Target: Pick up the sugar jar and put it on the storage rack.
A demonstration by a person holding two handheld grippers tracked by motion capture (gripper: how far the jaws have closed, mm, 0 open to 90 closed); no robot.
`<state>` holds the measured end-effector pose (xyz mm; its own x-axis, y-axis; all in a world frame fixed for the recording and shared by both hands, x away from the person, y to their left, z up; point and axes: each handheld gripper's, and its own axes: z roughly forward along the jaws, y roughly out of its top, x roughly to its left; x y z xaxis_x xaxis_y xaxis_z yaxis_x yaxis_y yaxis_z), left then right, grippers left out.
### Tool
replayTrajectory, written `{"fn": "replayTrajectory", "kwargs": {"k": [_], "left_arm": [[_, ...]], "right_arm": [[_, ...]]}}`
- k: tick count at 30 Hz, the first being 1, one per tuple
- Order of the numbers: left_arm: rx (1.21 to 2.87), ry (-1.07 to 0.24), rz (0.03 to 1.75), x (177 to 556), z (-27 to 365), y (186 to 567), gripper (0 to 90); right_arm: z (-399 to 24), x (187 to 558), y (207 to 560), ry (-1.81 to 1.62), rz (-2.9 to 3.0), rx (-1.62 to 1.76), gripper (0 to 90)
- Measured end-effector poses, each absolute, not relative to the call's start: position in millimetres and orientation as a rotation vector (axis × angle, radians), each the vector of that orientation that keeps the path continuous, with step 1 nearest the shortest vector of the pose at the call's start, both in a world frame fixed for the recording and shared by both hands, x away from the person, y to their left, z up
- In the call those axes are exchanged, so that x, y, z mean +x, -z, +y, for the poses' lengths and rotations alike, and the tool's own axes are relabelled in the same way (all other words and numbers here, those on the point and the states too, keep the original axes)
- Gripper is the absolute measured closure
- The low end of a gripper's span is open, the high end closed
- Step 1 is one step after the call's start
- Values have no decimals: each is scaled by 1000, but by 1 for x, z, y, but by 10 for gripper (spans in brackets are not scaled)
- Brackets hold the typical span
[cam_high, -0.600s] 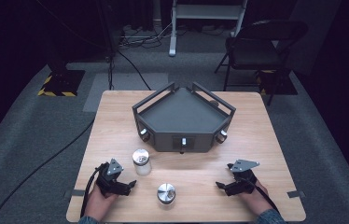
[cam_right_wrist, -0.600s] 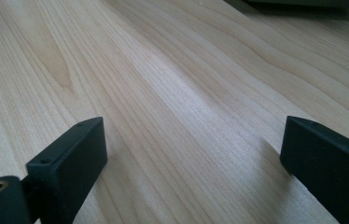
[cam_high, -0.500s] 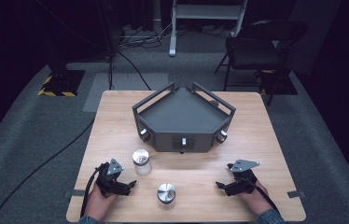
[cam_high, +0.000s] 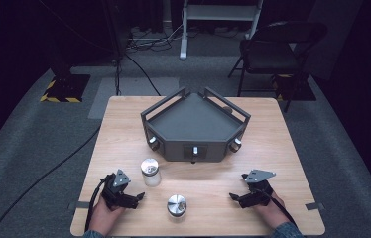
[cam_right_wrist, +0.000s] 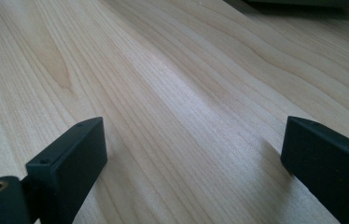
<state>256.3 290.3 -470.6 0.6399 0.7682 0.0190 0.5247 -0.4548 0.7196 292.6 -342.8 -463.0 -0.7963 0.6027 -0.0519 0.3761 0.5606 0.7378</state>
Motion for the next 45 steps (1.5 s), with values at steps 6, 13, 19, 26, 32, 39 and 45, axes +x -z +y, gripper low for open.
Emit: {"fn": "replayTrajectory", "kwargs": {"k": [6,13,19,26,32,39,45], "left_arm": [[2161,-447,998,256,292,471,3],[2175,-435,966,257,293,471,2],[2162,-421,949,255,296,472,17],[2025,-499,860,236,309,479,21],[1817,-542,809,222,323,488,21],[1718,-557,743,222,319,488,23],[1712,-539,732,227,316,489,23]], "right_arm": [[-341,293,463,-1075,2498,809,66],[-340,293,463,-1074,2495,815,65],[-340,293,463,-1072,2493,818,64],[-340,293,463,-1072,2493,818,64],[-339,292,463,-1071,2490,825,63],[-339,291,463,-1070,2485,833,63],[-339,291,463,-1072,2486,831,62]]}}
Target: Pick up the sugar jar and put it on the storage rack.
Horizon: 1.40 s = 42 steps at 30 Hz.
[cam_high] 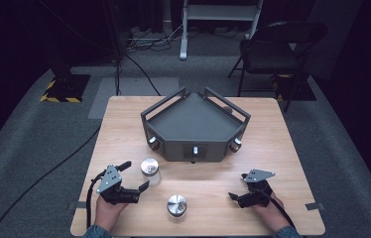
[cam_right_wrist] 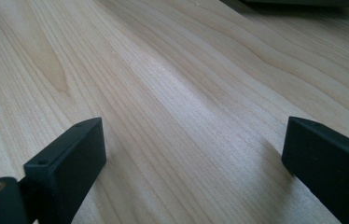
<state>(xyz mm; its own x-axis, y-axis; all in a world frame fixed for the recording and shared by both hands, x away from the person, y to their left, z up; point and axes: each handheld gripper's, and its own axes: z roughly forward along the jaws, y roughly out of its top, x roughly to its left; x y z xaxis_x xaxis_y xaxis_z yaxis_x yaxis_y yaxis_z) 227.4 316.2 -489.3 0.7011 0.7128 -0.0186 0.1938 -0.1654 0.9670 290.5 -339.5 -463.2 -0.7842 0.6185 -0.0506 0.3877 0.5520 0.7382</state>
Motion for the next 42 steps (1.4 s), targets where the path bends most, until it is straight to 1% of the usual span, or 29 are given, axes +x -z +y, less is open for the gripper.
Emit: {"fn": "replayTrajectory", "kwargs": {"k": [8,17,22,26,27,28,31,37,40,42], "left_arm": [[1725,-534,716,236,309,491,40],[1756,-530,738,250,294,492,41],[1769,-502,750,261,288,499,46],[1770,-490,757,265,288,505,93],[1762,-487,756,266,289,507,125],[1753,-485,757,266,290,509,125],[1751,-495,747,267,289,514,171],[1807,-536,727,264,284,512,262],[1853,-534,746,266,278,506,269],[1873,-552,745,264,274,504,290]], "right_arm": [[-340,291,463,-1072,2487,831,62],[-340,291,463,-1072,2487,831,62],[-340,291,463,-1072,2487,831,62],[-340,291,463,-1072,2486,831,62],[-340,291,463,-1072,2486,831,62],[-340,291,463,-1072,2486,831,62],[-340,291,463,-1072,2486,832,62],[-339,291,463,-1071,2485,835,62],[-339,290,463,-1071,2484,836,62],[-339,290,463,-1071,2483,838,62]]}}
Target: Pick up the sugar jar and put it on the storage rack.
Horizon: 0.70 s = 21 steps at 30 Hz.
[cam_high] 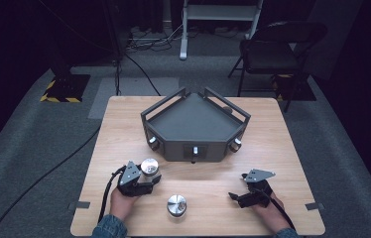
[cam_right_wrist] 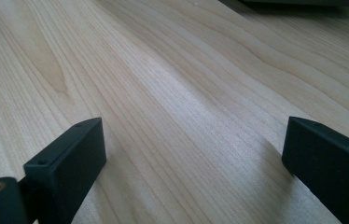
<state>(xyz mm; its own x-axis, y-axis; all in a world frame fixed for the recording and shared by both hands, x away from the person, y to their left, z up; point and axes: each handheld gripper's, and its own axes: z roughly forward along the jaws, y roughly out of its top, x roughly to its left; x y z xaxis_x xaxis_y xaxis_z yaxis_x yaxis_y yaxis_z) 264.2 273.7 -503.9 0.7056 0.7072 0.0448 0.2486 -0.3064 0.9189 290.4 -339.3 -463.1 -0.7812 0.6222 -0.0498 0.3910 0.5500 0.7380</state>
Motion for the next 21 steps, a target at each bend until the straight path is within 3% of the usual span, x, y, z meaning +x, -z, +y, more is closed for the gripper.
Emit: {"fn": "replayTrajectory", "kwargs": {"k": [21], "left_arm": [[1861,-522,745,267,279,505,301]], "right_arm": [[-339,290,463,-1069,2480,843,62]]}}
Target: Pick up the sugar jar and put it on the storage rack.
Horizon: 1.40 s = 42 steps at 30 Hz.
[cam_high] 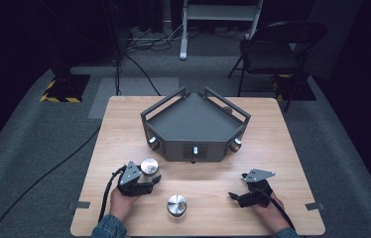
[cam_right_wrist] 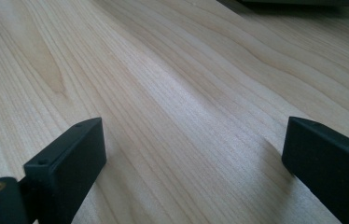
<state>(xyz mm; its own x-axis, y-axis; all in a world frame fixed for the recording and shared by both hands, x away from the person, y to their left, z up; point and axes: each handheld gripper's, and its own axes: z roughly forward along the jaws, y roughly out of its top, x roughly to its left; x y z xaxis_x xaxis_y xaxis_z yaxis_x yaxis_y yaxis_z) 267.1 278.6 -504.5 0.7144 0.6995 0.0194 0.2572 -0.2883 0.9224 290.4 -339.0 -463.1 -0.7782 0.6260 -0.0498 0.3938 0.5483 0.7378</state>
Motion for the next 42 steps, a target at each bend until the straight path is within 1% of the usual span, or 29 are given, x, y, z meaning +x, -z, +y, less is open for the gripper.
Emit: {"fn": "replayTrajectory", "kwargs": {"k": [6,11,16,23,31,34,42], "left_arm": [[1855,-520,745,267,277,498,301],[1828,-511,734,269,276,484,301],[1815,-508,708,273,272,465,301],[1806,-490,697,283,258,443,301],[1798,-509,669,292,242,411,302],[1826,-526,644,296,236,396,302],[1793,-516,654,312,234,369,301]], "right_arm": [[-339,291,463,-1069,2480,842,62],[-339,291,463,-1068,2477,845,62],[-338,291,463,-1068,2475,849,63],[-338,292,463,-1067,2474,851,63],[-338,292,463,-1067,2473,853,63],[-338,292,463,-1067,2473,853,63],[-338,292,463,-1066,2474,853,63]]}}
